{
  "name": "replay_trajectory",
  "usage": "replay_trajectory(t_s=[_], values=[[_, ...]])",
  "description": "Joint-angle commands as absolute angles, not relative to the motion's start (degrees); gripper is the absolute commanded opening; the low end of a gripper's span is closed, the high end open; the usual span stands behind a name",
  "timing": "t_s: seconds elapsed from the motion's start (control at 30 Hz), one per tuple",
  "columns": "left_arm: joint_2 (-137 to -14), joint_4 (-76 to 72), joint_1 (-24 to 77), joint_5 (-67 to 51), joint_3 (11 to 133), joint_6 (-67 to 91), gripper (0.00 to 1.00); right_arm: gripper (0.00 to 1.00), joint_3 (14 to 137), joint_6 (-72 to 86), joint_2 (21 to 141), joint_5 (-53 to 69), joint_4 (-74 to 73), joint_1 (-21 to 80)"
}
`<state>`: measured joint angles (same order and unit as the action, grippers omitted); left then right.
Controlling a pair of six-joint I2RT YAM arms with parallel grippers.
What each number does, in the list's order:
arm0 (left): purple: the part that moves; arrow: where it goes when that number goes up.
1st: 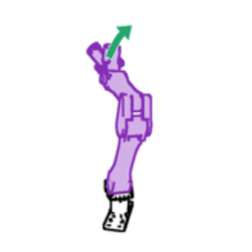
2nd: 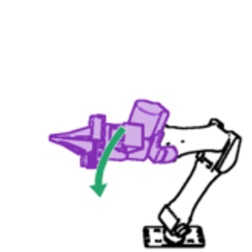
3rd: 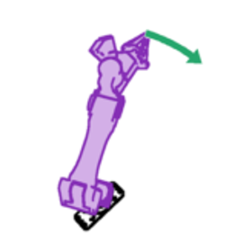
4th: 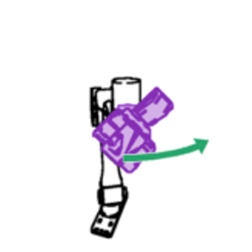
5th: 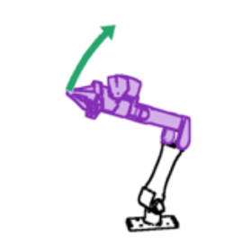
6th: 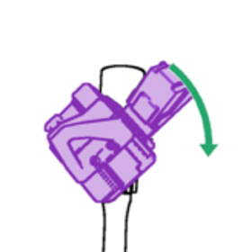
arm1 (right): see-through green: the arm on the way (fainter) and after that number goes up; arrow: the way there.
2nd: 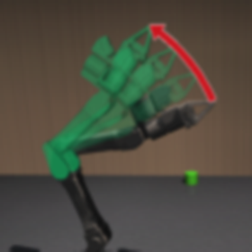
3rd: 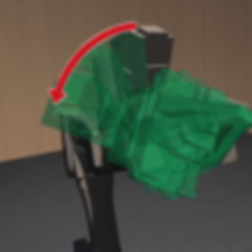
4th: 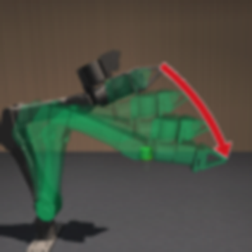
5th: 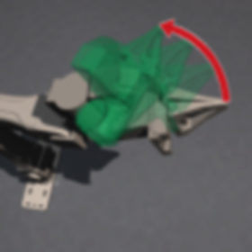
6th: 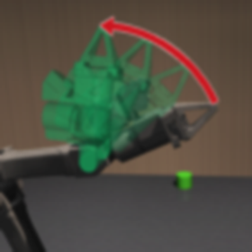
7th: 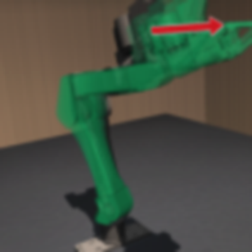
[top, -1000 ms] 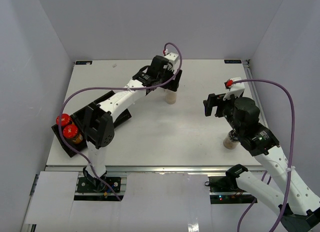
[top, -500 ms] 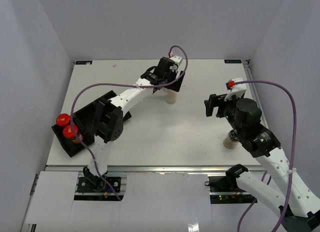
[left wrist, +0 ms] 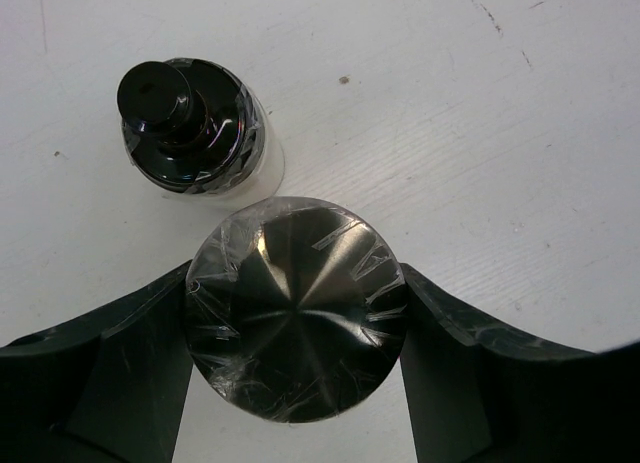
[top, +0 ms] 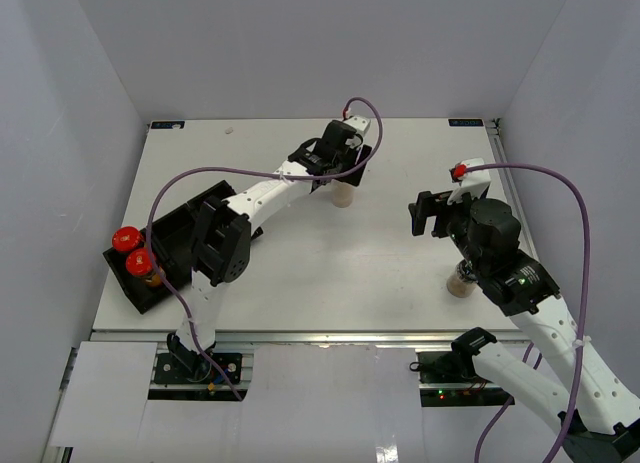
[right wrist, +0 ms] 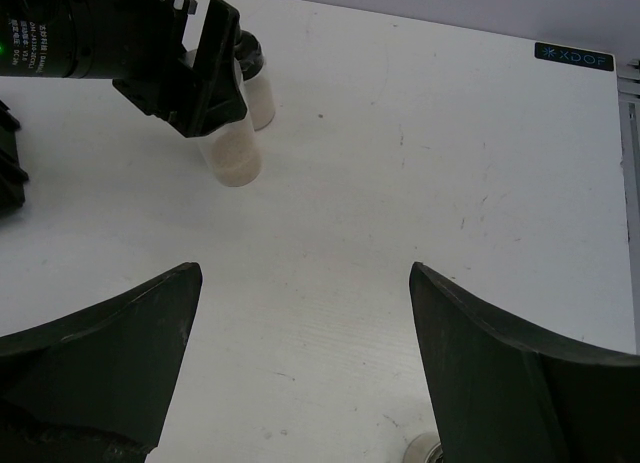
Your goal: Organize the condiment bottles
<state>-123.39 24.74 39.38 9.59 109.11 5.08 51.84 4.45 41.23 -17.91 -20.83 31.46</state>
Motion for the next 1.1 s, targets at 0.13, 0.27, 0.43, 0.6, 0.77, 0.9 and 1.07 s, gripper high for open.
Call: replay_trajectory(t_s=[0.13, 0.27, 0.43, 0.6, 0.77, 0.9, 1.07], values=[[-111.38, 30.00, 39.73, 18.96, 104.55, 10.10, 0.00, 0.91, 52.29, 3.91, 40.47, -18.72, -18.50, 31.16], [-102.67, 33.96, 39.73, 25.24, 99.97, 12.59, 0.00, 0.91, 52.47, 3.94, 40.14, -18.42, -18.81, 31.14], [-92.37, 36.82, 37.11, 33.22, 93.71, 14.67, 0.00, 0.91, 52.96, 4.78, 40.40, -17.05, -18.97, 31.19], [-82.84, 40.16, 26.71, 35.63, 87.29, 20.82, 0.00, 0.91, 53.72, 5.44, 40.51, -15.57, -19.26, 31.11], [-76.00, 43.98, 15.19, 36.12, 82.94, 24.75, 0.00, 0.91, 53.94, 5.22, 40.14, -15.64, -19.66, 31.20], [-69.86, 43.10, 9.56, 37.01, 78.70, 26.12, 0.00, 0.91, 53.57, 5.14, 40.17, -15.20, -19.25, 31.16], [-67.35, 41.93, 4.33, 38.12, 74.13, 27.34, 0.00, 0.91, 53.21, 5.05, 40.31, -15.05, -19.05, 31.14]])
